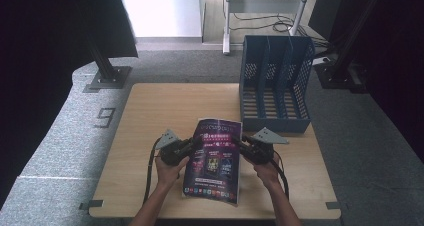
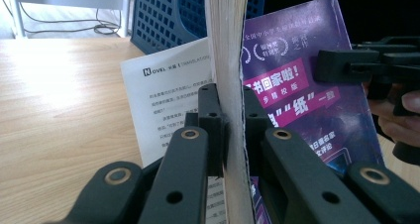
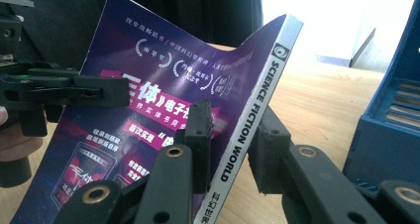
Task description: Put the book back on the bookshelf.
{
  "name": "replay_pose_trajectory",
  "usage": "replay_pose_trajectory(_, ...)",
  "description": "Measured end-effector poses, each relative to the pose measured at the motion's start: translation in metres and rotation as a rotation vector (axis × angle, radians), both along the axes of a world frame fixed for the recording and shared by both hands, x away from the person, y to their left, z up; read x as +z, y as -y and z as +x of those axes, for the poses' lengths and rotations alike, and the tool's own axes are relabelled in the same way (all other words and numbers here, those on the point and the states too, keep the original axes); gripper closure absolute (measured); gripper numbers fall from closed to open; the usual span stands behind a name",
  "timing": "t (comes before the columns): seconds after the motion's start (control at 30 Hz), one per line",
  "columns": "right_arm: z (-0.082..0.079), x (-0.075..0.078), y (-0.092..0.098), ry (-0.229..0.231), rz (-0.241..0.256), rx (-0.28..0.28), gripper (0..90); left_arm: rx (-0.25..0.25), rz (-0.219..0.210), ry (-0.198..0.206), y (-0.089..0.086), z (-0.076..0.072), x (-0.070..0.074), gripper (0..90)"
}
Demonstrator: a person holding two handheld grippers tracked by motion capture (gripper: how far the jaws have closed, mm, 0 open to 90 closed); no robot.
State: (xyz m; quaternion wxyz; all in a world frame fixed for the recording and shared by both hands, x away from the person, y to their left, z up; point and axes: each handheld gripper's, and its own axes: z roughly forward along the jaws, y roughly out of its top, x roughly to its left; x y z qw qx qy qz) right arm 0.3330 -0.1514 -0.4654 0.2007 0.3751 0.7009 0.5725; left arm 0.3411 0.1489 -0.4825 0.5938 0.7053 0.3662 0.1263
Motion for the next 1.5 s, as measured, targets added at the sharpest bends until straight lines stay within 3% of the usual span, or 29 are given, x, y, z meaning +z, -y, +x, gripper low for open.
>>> replay_pose_trajectory(0.13,-0.004,0.005,0.002,0.019,0.009,-0.007,73.1,-0.008,-0.011,0.015,0.001,-0.001,0.009,84.3)
replay_pose_trajectory(0.3,-0.012,0.017,0.005,0.089,0.03,-0.019,75.3,-0.007,-0.025,0.04,0.004,-0.001,0.02,84.7)
replay_pose_trajectory(0.73,-0.017,0.022,0.009,0.126,0.054,-0.031,76.6,-0.001,-0.003,0.072,0.01,0.001,0.031,84.9)
replay_pose_trajectory(0.77,-0.02,0.024,0.007,0.171,0.035,-0.044,76.7,-0.001,0.001,0.077,0.012,0.004,0.036,84.8)
replay_pose_trajectory(0.83,-0.022,0.026,0.007,0.182,0.029,-0.048,76.7,-0.001,0.007,0.086,0.013,0.007,0.04,84.8)
replay_pose_trajectory(0.87,-0.025,0.028,0.007,0.21,0.03,-0.057,77.1,-0.003,0.013,0.094,0.015,0.008,0.043,84.8)
replay_pose_trajectory(1.07,-0.025,0.029,0.012,0.206,0.049,-0.062,78.1,-0.013,0.034,0.106,0.02,0.01,0.046,84.6)
replay_pose_trajectory(1.23,-0.023,0.026,0.013,0.192,0.066,-0.056,78.9,-0.011,0.011,0.099,0.016,0.009,0.042,84.5)
replay_pose_trajectory(1.5,-0.028,0.029,0.008,0.26,0.03,-0.078,79.1,-0.016,0.028,0.115,0.019,0.014,0.048,84.4)
